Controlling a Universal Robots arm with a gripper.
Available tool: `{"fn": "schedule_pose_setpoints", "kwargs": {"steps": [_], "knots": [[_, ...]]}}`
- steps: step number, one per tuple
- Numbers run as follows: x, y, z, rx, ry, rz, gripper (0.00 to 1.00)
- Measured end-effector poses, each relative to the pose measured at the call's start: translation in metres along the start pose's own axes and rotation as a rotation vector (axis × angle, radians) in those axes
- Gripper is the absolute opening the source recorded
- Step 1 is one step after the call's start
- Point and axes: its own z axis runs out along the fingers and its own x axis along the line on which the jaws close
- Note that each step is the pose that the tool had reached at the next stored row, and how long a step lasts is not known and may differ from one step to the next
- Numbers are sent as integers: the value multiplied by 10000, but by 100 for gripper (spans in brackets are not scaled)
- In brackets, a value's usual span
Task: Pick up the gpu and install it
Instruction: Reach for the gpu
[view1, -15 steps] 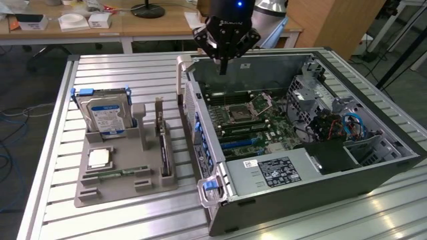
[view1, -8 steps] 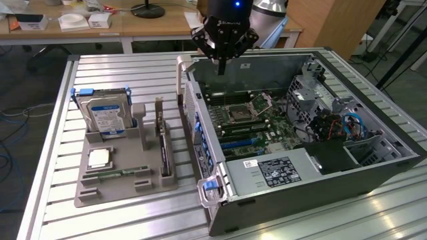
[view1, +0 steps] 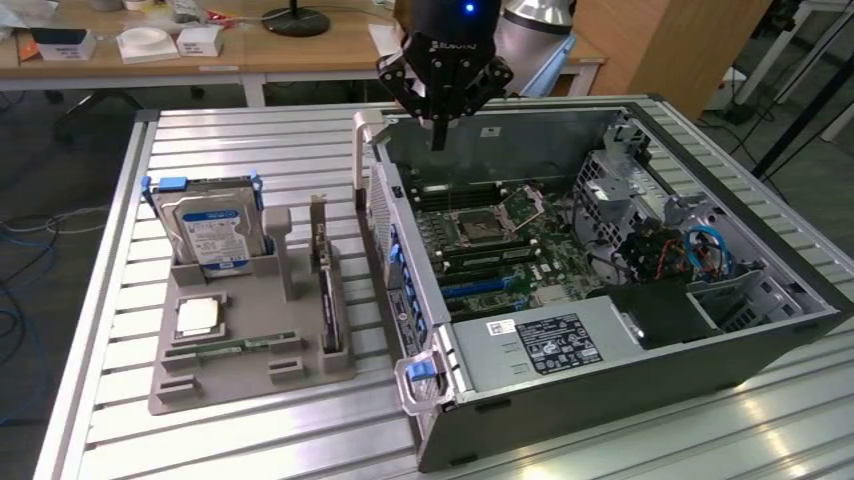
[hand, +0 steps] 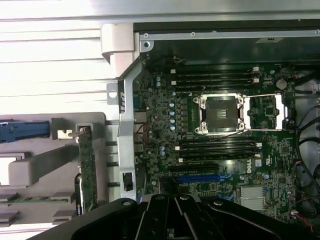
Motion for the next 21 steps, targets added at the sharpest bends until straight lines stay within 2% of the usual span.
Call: {"fn": "schedule_pose_setpoints", "kwargs": {"steps": [21], "knots": [[102, -8, 0, 0, 6, 0, 11]]}}
